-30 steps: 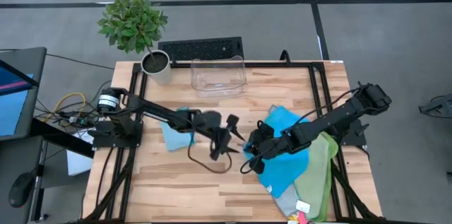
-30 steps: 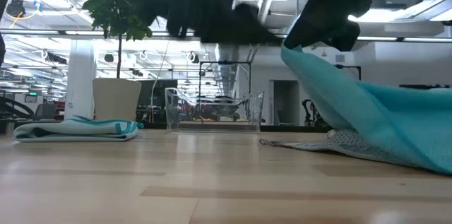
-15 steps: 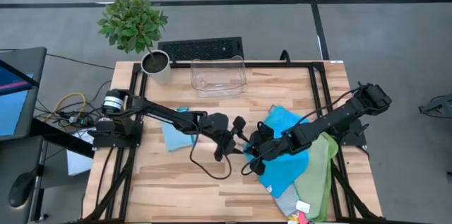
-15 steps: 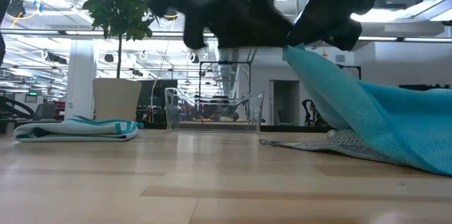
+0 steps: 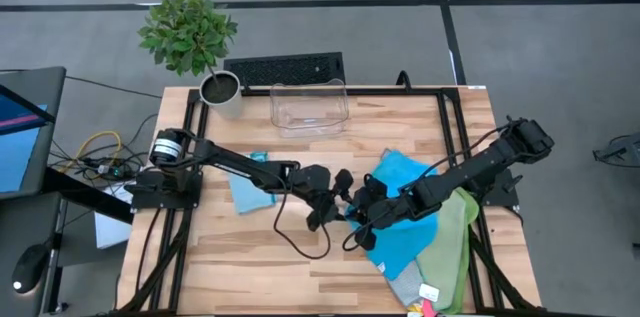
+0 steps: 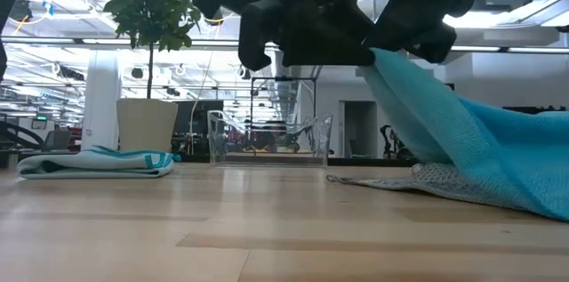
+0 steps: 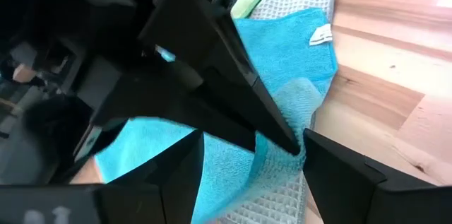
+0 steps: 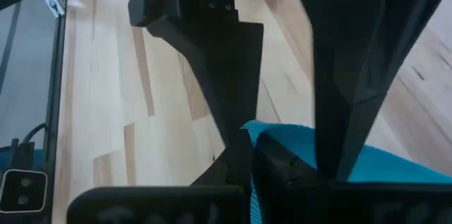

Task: Fold microfiber towels
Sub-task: Fold the blue microfiber cloth

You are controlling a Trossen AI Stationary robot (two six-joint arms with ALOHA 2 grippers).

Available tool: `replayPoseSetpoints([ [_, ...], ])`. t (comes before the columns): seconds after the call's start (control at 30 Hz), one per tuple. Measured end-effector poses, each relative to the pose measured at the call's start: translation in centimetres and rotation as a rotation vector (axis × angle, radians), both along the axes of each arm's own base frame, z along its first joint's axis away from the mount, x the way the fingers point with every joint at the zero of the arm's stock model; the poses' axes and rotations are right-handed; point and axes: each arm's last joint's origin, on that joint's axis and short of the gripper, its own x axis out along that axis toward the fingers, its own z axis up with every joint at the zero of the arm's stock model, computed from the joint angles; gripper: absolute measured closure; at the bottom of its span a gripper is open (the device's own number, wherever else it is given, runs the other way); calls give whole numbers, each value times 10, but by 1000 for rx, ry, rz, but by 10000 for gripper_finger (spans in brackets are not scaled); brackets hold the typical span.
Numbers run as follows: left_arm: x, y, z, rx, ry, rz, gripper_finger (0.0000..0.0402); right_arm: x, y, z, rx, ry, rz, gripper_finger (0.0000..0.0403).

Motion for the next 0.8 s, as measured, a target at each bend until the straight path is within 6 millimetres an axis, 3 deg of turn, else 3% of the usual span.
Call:
replayPoseSetpoints([
  [0.23, -2, -11, 0, 42, -13, -40, 207, 0, 2, 0, 0, -6, 20, 377],
  [0.63, -3, -7, -4, 7, 39, -29, 371, 1, 2, 1, 5, -13, 25, 371],
  [0.8, -3, -8, -4, 16, 34, -15, 394, -1, 8, 2, 11, -21, 64, 354],
])
